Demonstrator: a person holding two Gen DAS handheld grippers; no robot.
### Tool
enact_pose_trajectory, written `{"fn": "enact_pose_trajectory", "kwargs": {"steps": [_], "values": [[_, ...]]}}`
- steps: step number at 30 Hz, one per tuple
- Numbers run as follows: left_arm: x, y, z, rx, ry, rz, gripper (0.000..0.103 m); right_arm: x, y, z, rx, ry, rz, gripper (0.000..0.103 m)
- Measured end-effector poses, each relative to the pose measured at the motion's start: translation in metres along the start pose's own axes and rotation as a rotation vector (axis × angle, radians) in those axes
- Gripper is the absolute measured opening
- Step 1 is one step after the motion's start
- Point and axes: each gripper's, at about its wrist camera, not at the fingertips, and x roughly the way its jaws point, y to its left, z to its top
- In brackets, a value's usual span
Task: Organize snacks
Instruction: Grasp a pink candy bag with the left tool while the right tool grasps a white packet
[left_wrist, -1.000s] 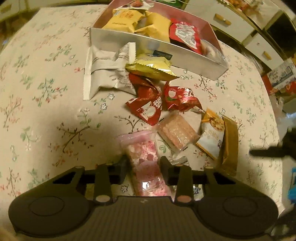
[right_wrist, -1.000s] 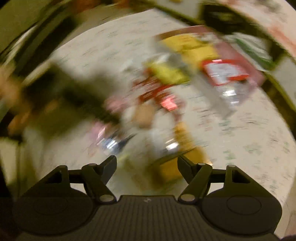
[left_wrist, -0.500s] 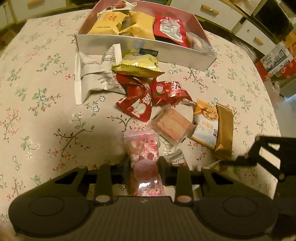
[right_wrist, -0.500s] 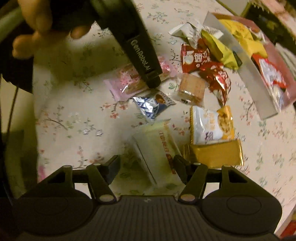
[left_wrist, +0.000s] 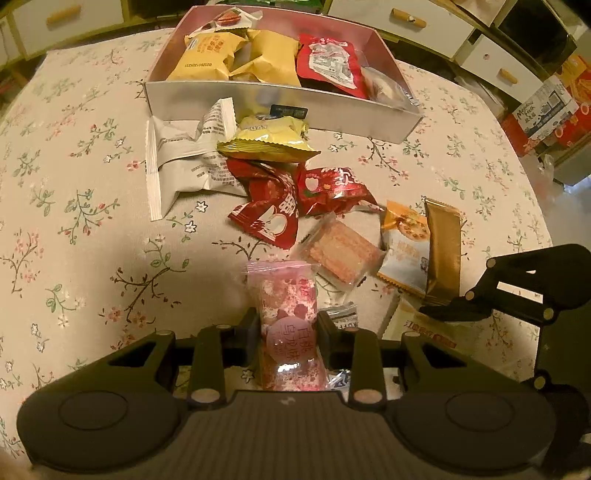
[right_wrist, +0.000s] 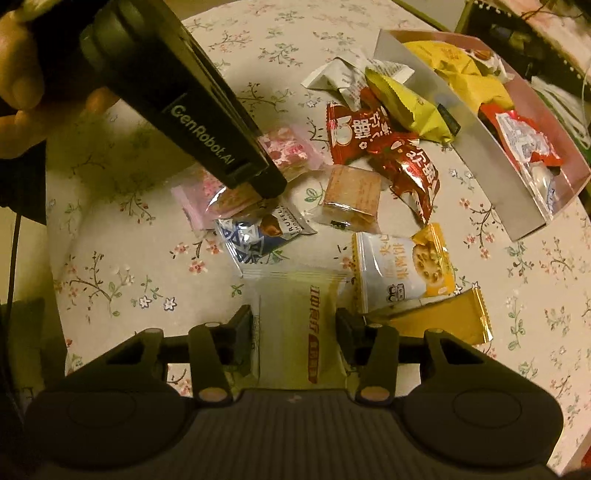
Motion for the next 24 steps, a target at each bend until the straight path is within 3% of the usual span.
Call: {"fn": "enact_pose_trajectory", "kwargs": {"steps": [14,24], "values": [[-0.016,0.002,0.003,0.002,-0.037,-0.023,0.037,-0.023,-0.004,0.009,0.049,-0.081,0.016,0.044],[-0.026,-0.007,0.004,0.076,-0.105,0.023,0.037,-0.040,-0.016,0.009,0.126,-0.162,-0.026,0.043]]}}
